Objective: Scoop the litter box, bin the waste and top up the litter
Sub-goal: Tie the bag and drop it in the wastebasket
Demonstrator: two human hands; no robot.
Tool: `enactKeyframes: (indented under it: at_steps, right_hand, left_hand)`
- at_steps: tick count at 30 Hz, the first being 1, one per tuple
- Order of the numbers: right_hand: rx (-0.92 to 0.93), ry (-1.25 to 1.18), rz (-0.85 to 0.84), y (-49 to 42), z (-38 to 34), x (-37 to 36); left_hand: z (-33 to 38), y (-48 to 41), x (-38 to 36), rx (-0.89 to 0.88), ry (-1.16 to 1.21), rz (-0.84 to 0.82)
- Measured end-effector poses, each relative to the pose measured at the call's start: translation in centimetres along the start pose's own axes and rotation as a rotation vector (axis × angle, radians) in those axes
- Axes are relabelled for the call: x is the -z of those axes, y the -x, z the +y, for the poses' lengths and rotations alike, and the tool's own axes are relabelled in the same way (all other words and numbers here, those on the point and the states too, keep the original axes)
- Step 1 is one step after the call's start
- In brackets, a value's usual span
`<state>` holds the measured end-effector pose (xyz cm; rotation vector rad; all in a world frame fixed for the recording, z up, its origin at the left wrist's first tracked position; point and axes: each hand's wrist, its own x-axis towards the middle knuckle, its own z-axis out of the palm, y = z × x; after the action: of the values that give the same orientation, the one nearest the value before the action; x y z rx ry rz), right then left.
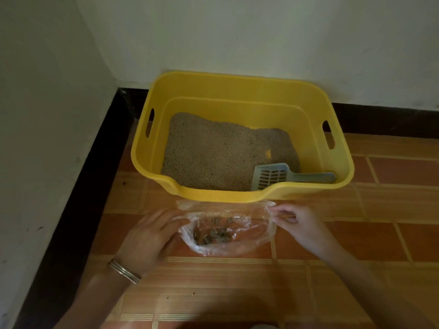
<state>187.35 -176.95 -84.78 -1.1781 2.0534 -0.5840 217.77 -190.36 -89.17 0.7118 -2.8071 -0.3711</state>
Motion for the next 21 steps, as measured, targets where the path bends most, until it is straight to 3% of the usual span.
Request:
enactKeyframes:
  at_steps: [5, 14, 18, 21]
  right_hand:
    - [0.005, 0.208, 0.030, -1.9, 2.0, -2.1]
    - [0.036, 0.117, 0.116, -1.4, 1.1, -2.6]
    - [0.088, 0.155, 0.060, -0.2, -0.3, -1.7]
    - [0.159, 0.362, -0.048, 0.3, -0.8, -1.1]
  left_hand:
    - [-0.2, -0.7, -0.3, 0.032, -0.021, 0.014]
    - [1.8, -2.7, 0.4, 0.215, 0.044, 0.065]
    - [2.1, -2.8, 0.8, 0.243, 0.023, 0.082]
    - [2.4, -2.6, 1.5, 0.242, 0.047, 0.136]
